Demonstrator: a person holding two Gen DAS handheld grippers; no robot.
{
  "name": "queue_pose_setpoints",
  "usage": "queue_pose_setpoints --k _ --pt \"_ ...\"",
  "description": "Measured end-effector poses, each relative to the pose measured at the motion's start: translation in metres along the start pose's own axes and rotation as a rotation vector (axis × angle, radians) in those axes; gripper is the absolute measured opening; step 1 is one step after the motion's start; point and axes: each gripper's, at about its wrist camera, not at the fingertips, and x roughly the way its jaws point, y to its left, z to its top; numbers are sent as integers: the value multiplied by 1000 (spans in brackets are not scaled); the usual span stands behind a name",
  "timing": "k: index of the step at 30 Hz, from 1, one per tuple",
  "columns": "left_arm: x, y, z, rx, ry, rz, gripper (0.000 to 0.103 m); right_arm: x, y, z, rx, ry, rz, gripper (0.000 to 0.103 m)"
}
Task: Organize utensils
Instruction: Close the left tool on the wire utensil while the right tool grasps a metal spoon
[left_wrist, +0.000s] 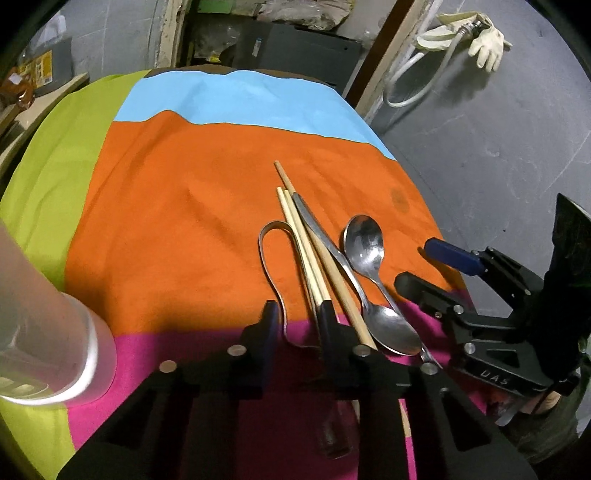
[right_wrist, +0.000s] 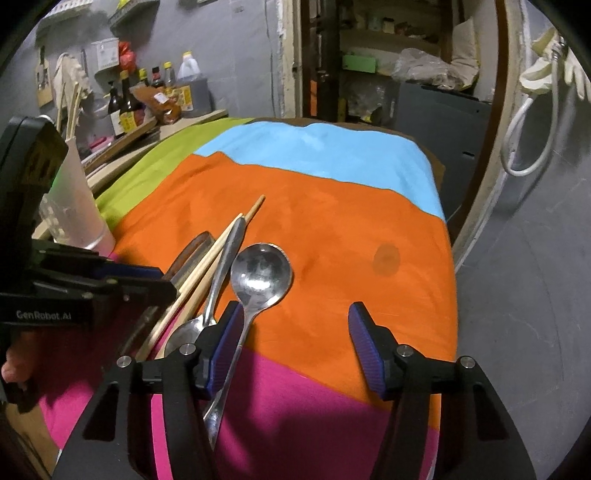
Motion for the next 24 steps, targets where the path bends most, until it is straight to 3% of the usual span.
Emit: queue_pose_setpoints --k 12,23,24 --pt "0 -4 -2 29 23 59 16 25 16 8 -87 71 20 55" --pt "11 -10 2 105 62 107 17 41 16 19 -70 89 39 46" --pt "12 -11 3 115 64 113 17 40 17 19 -75 86 40 42"
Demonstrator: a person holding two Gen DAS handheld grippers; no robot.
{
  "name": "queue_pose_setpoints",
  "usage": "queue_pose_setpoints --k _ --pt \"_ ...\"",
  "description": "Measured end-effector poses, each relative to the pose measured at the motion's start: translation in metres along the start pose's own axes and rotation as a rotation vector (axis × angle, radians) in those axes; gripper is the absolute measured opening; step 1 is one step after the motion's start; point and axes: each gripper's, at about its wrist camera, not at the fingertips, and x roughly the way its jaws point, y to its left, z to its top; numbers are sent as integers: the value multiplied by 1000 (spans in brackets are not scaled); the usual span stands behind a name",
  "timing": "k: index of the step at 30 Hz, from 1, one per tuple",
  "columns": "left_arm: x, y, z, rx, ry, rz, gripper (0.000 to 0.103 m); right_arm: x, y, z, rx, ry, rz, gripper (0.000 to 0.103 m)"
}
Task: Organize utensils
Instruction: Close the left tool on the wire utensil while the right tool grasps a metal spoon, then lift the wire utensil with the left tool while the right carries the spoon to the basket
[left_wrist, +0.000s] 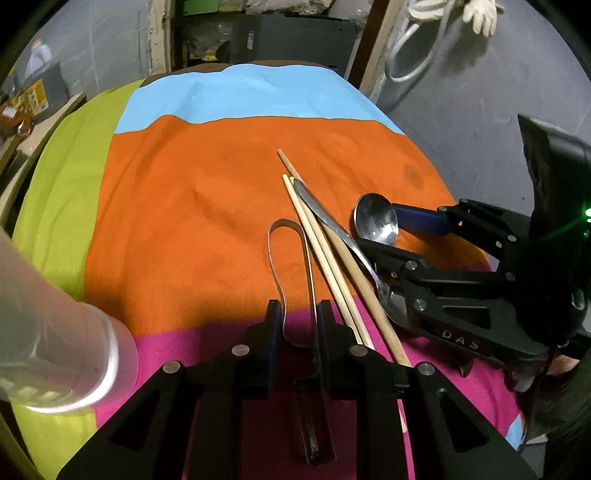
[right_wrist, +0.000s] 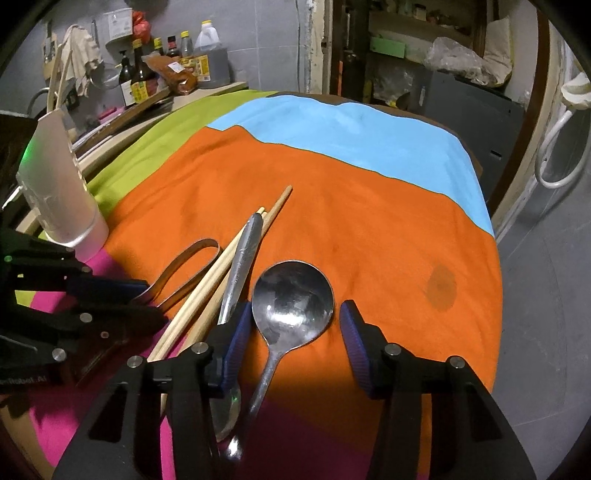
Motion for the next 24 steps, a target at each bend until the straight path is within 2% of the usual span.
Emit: queue_pose_setpoints --k 4,9,12,15,24 --pt "3 -3 2 16 1 18 16 -2 5 0 -26 -7 -28 40" --pt "0 -2 -7 -2 -39 15 15 -10 9 -2 -37 -46 -59 40" --pt "-8 1 -13 -45 -69 -31 15 -21 15 -5 -58 -101 -88 40" --pt "-21 -2 -20 -60 -136 -43 15 -38 24 -9 -88 -188 -129 40" --pt "-62 -22 -41 12 -404 31 15 -84 51 -27 -168 -456 -256 40"
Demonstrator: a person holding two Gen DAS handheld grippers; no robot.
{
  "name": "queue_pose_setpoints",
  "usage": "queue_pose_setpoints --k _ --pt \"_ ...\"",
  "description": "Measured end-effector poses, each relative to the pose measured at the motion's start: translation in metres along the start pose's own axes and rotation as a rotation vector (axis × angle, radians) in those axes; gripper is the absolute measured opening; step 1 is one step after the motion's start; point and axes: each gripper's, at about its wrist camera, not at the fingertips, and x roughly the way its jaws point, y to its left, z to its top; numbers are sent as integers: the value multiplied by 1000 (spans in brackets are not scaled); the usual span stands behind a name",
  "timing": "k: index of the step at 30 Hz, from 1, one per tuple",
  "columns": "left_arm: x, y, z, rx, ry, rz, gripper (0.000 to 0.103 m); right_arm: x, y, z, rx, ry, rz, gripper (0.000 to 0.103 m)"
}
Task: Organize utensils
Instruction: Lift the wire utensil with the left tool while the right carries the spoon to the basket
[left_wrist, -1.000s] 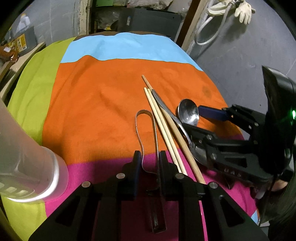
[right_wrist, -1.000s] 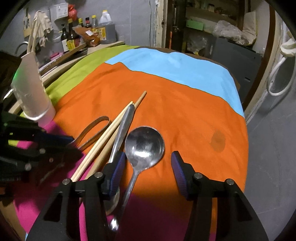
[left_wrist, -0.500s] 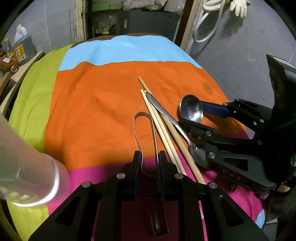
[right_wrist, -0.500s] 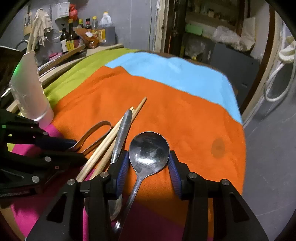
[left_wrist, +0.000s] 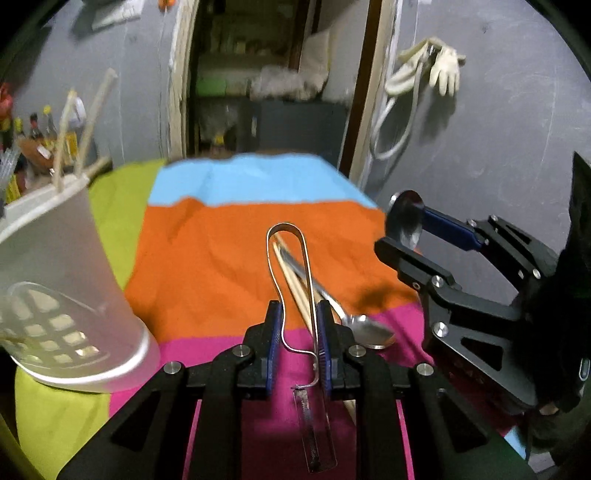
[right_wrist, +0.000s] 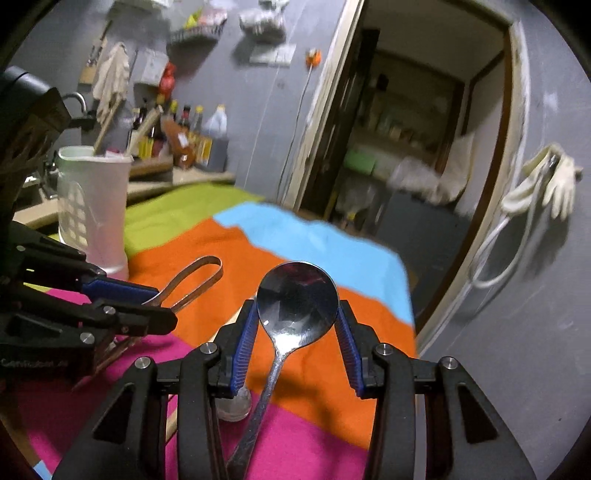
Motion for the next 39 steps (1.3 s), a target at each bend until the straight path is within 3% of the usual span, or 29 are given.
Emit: queue_pose_setpoints --k 5,10,24,32,39 --pt "-21 -1 2 1 -142 38 15 -21 0 5 -1 -126 -55 40" --pt "-33 -5 4 12 -245 76 15 -29 1 12 16 -196 -77 40" --pt "-79 15 15 -28 -398 103 15 -52 13 41 27 -350 -107 40" --pt "-119 35 29 -49 -505 110 16 -58 26 68 74 -428 -63 40" --pt "-152 66 41 -52 -593 167 16 -60 41 99 98 -480 -16 40"
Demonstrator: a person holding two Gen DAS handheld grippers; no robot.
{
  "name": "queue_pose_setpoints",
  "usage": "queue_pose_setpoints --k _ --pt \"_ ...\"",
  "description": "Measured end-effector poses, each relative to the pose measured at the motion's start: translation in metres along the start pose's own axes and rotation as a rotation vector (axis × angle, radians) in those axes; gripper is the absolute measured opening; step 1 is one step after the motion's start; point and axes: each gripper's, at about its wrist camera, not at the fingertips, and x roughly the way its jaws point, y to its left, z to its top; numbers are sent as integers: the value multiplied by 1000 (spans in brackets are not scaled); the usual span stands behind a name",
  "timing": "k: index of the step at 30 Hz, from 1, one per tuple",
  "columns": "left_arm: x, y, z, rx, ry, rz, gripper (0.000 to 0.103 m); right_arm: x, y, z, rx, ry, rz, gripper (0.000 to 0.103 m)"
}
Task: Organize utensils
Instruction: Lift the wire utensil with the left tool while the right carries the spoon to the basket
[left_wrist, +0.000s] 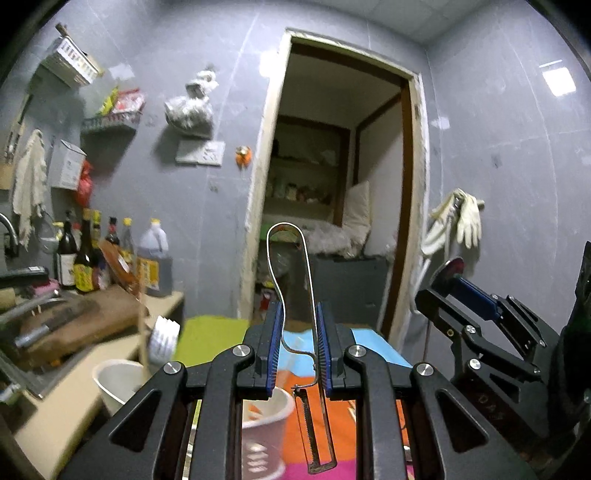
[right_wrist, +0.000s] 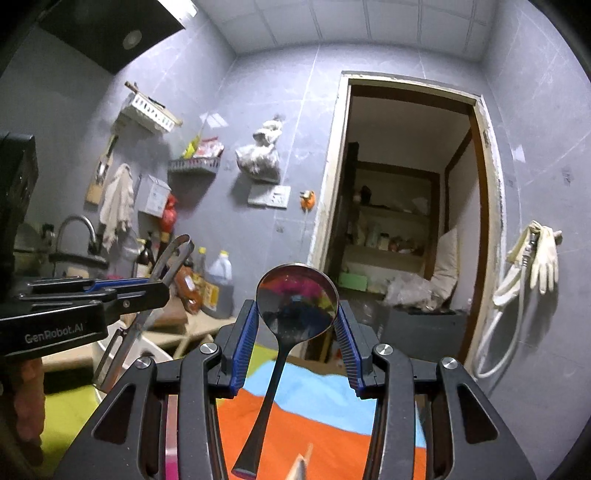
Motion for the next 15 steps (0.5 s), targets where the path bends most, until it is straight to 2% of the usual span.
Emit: queue_pose_setpoints --k 7,15 --pt "-9 56 29 -41 -75 58 16 22 21 28 56 -44 77 40" --pt "-2 124 34 -150 -98 135 16 55 43 40 137 -35 155 40"
